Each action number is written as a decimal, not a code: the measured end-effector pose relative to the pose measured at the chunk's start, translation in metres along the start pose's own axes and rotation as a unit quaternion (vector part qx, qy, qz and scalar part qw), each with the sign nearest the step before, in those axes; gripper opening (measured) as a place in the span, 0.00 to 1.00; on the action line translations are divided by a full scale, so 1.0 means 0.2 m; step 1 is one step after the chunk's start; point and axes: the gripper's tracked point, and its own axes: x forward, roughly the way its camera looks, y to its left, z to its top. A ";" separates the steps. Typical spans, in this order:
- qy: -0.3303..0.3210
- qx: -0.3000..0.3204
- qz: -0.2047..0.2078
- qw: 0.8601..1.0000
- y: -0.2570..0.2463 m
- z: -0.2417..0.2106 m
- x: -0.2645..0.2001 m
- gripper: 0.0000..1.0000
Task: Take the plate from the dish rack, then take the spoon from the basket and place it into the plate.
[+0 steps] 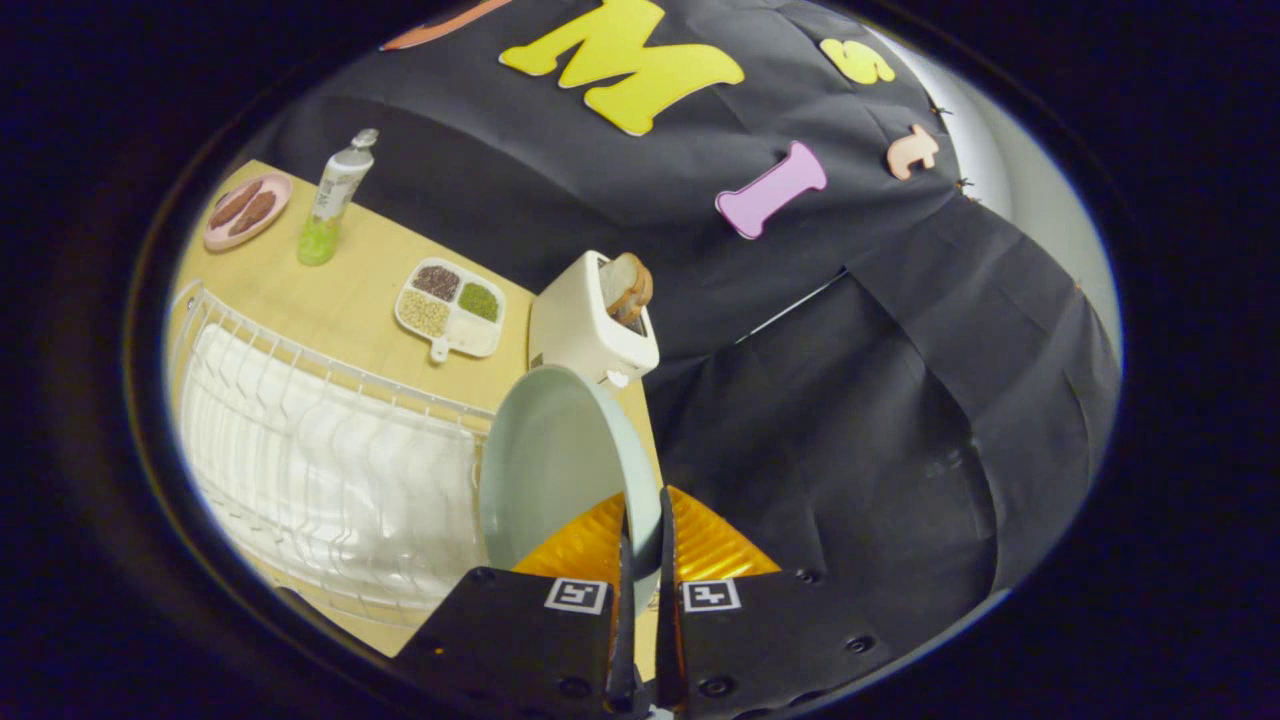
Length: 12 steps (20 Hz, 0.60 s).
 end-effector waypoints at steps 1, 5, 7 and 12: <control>-0.002 0.011 0.011 1.000 -0.02 -0.01 -0.01 0.14; -0.020 0.108 0.169 0.980 -0.03 -0.08 -0.12 0.14; -0.016 0.161 0.254 0.953 -0.01 -0.17 -0.16 0.14; -0.052 0.216 0.398 0.890 0.03 -0.48 -0.36 0.14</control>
